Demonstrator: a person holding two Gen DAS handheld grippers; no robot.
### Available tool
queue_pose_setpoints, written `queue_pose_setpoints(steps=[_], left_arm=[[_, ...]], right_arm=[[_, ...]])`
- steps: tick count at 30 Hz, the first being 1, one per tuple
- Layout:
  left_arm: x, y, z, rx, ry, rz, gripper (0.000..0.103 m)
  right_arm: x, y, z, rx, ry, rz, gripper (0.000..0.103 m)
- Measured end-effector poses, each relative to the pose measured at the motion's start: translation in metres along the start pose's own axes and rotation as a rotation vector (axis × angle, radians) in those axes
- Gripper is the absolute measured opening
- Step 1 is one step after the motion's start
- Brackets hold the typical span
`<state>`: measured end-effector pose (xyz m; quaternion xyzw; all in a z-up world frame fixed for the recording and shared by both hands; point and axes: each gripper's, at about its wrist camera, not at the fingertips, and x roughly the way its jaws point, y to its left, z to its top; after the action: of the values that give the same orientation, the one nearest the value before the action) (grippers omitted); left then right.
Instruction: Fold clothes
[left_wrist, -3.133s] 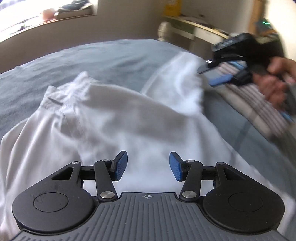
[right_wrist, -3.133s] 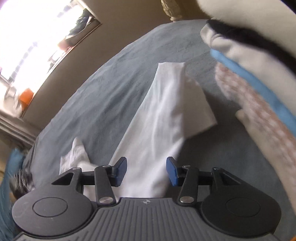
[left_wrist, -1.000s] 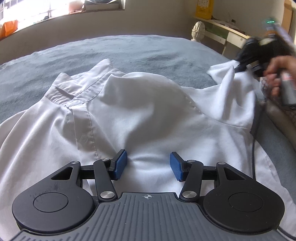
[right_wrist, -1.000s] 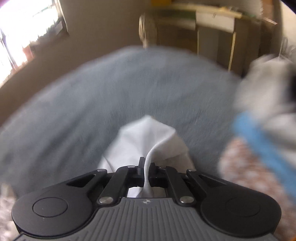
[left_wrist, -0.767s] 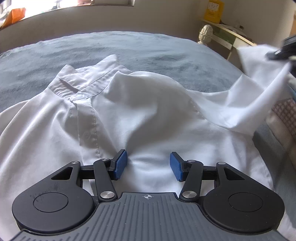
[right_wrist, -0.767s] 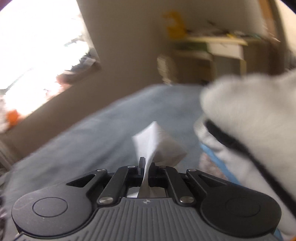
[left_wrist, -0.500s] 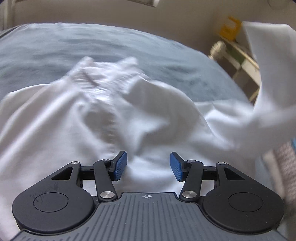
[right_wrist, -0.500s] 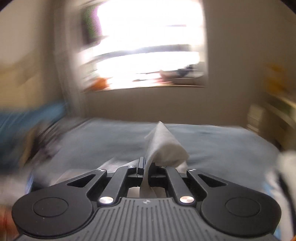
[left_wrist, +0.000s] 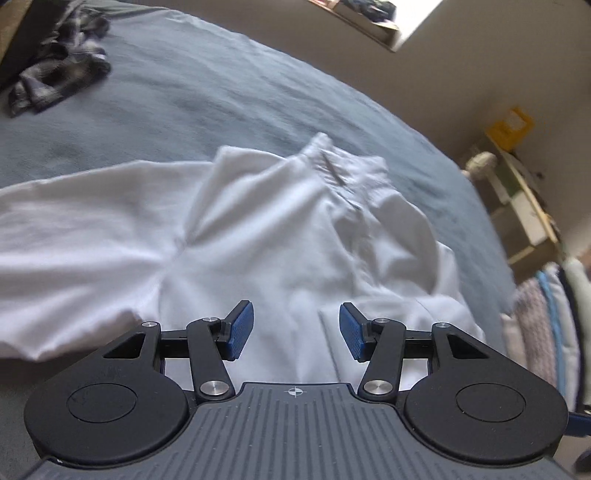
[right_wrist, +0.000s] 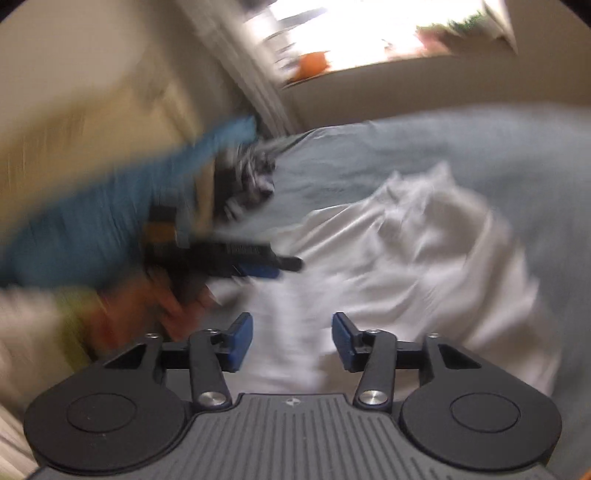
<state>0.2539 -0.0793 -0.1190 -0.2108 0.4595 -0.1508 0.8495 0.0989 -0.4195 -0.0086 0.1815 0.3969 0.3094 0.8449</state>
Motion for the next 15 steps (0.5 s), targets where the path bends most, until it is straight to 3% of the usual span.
queue_pose_setpoints(steps=[3,9,12,15], left_arm=[[0.000,-0.010,-0.008,0.037,0.036,-0.046,0.051],[0.000,-0.025,-0.037,0.085,0.111,-0.082,0.051],[-0.001,-0.028,-0.047,0.102,0.135,-0.092,0.051],[0.000,-0.029,-0.052,0.135,0.143,-0.093,0.050]], right_arm=[[-0.008,-0.034,-0.004,0.268,-0.094,-0.009,0.059],[0.022,-0.102,-0.005,0.662,-0.141,-0.150,0.058],[0.041,-0.125,-0.006,0.768,-0.155,-0.174,0.056],[0.054,-0.134,-0.004,0.769,-0.176,-0.215,0.055]])
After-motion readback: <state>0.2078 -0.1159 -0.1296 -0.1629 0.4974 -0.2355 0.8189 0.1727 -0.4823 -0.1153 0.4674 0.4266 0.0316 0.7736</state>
